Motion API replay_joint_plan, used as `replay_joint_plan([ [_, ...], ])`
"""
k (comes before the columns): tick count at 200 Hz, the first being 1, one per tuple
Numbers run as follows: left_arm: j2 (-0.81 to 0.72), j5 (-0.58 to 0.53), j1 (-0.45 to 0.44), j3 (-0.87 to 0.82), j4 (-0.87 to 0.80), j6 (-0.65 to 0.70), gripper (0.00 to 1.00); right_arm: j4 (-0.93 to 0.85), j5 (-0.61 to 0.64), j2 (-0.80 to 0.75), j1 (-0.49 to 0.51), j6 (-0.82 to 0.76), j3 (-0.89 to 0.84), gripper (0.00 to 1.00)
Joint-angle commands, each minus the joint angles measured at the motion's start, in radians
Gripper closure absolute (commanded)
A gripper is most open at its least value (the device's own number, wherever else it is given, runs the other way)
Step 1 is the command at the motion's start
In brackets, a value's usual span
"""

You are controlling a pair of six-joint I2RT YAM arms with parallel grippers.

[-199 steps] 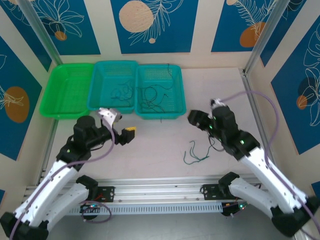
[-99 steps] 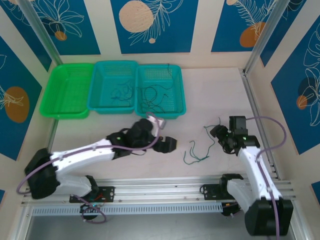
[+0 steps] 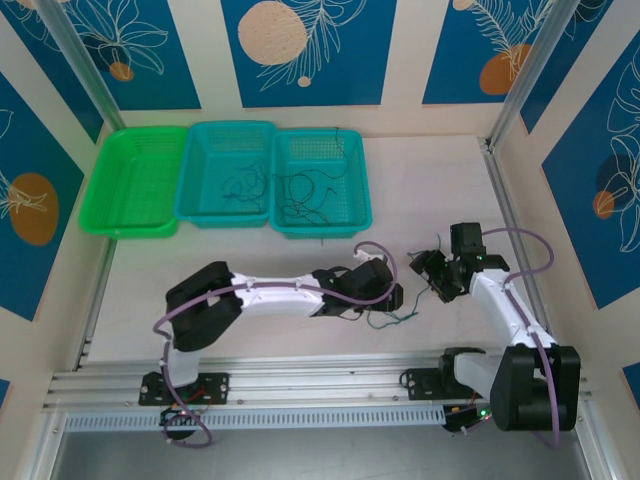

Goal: Untangle the cables

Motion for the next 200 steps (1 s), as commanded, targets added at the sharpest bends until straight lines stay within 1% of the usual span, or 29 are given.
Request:
replay_joint_plan([
  [1,0.038,0.013,-0.011,0.059,-0.029,-0.050,0.53,-0.047,-0.001,-0.046,-0.005,-0.019,0.019,0.29],
  [20,0.045,0.017,-0.012,0.072,-0.046,-0.045,0.83,-0.054,0.007,-0.067,-0.005,-0.011,0.011,0.28],
  [32,0.031,0.014,-0.012,0.077,-0.056,-0.025,0.95,-0.050,0.000,-0.070,-0.005,-0.004,0.005,0.26],
  [40,0.015,0.009,-0.011,0.077,-0.059,-0.008,1.00,-0.046,-0.009,-0.063,-0.002,0.001,0.000,0.26],
  [59,-0.019,-0.010,-0.012,0.078,-0.080,0.039,1.00,-0.040,-0.008,-0.013,0.008,0.010,0.004,0.24],
  [92,-0.068,-0.003,-0.011,0.061,-0.086,0.089,1.00,-0.039,0.035,0.151,0.040,-0.001,0.058,0.25],
  [128,-0.110,0.024,-0.011,0.029,-0.041,0.099,1.00,0.006,0.054,0.288,0.105,-0.015,0.110,0.30],
  [139,-0.126,0.026,-0.010,0.020,-0.035,0.102,1.00,0.018,0.070,0.321,0.117,-0.013,0.116,0.35],
  [143,-0.133,0.026,-0.010,0.017,-0.035,0.103,1.00,0.023,0.071,0.332,0.118,-0.013,0.117,0.39],
  [162,-0.181,0.012,-0.007,-0.009,-0.039,0.112,1.00,0.037,0.076,0.365,0.108,-0.007,0.119,0.67],
  [165,-0.190,0.006,-0.006,-0.015,-0.041,0.113,1.00,0.041,0.076,0.365,0.105,-0.004,0.116,0.70],
  [170,-0.210,-0.003,-0.005,-0.028,-0.043,0.112,1.00,0.049,0.076,0.363,0.100,0.001,0.110,0.80],
  [175,-0.230,-0.012,-0.001,-0.042,-0.042,0.114,1.00,0.057,0.074,0.357,0.091,0.004,0.105,0.91],
  [178,-0.243,-0.019,-0.001,-0.051,-0.042,0.114,1.00,0.061,0.072,0.355,0.085,0.006,0.102,0.96],
  [184,-0.268,-0.033,0.003,-0.073,-0.042,0.116,1.00,0.070,0.066,0.345,0.074,0.012,0.092,1.00],
  [200,-0.347,-0.070,0.019,-0.149,-0.033,0.121,1.00,0.091,0.060,0.312,0.045,0.022,0.072,1.00],
])
